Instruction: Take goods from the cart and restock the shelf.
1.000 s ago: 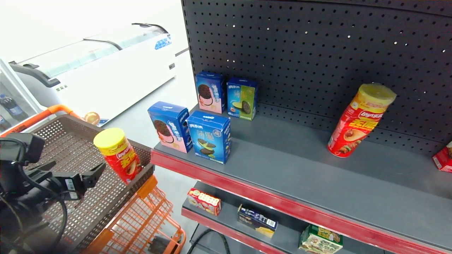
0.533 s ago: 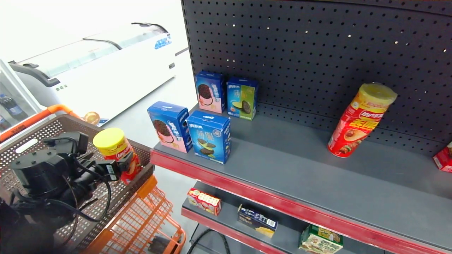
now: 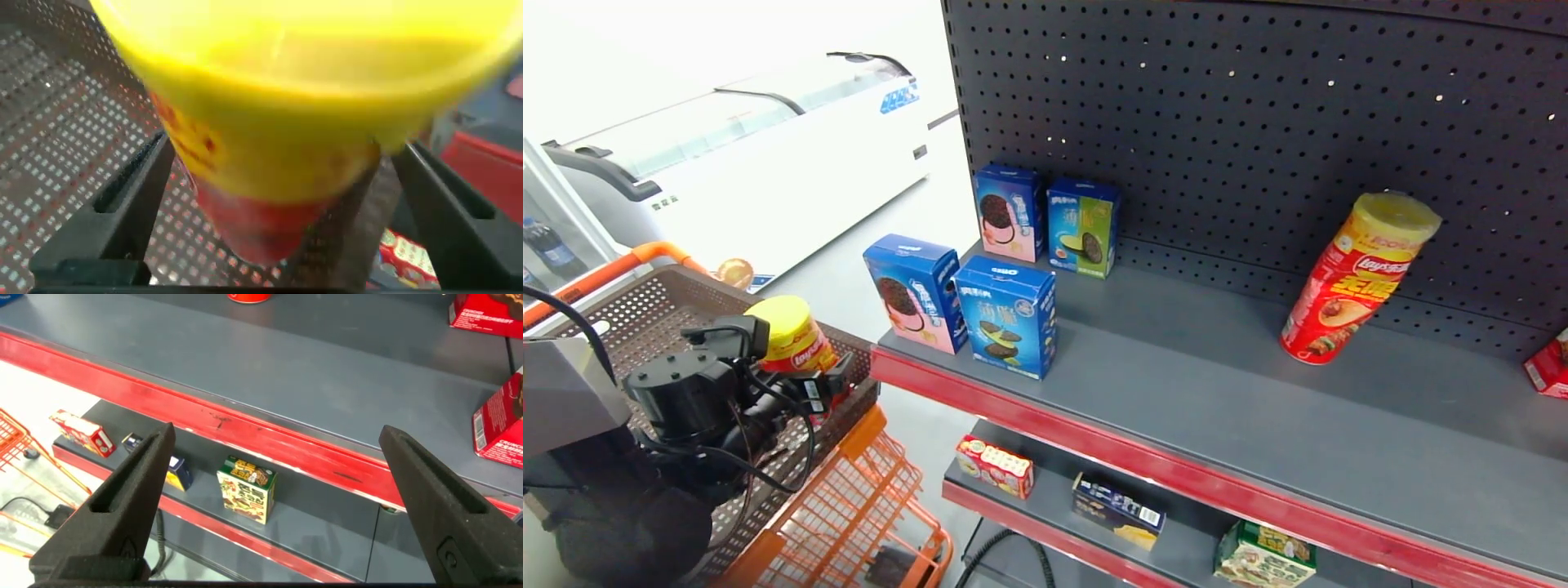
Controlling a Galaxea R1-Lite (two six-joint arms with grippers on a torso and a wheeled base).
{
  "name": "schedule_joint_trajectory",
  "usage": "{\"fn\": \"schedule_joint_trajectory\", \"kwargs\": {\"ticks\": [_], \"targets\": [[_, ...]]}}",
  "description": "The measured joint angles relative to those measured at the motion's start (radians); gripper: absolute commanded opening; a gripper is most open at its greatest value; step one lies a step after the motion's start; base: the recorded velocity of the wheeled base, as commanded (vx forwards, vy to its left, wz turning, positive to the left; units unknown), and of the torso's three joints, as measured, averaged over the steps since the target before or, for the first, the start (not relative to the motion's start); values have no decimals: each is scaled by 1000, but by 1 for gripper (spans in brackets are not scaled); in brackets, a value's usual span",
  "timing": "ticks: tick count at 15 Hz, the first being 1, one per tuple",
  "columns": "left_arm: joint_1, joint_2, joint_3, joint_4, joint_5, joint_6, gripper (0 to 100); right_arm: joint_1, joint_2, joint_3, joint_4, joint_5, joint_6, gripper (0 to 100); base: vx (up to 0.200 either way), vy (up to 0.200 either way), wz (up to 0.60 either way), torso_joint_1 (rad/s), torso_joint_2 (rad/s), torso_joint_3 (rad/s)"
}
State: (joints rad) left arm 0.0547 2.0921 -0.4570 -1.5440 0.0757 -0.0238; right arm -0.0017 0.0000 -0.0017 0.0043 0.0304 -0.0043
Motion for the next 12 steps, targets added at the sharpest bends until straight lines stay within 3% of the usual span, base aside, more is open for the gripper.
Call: {"fn": "schedule_joint_trajectory", "kwargs": {"ticks": [3, 4, 12], "targets": [[15, 42, -54, -17, 1, 39, 100, 0, 0, 0, 0, 0, 0, 100, 0, 0, 0, 0, 0, 0], [19, 55, -64, -19, 1, 43, 0, 0, 0, 0, 0, 0, 0, 100, 0, 0, 0, 0, 0, 0], [24, 78, -89, -25, 5, 45, 0, 0, 0, 0, 0, 0, 0, 100, 0, 0, 0, 0, 0, 0]]}}
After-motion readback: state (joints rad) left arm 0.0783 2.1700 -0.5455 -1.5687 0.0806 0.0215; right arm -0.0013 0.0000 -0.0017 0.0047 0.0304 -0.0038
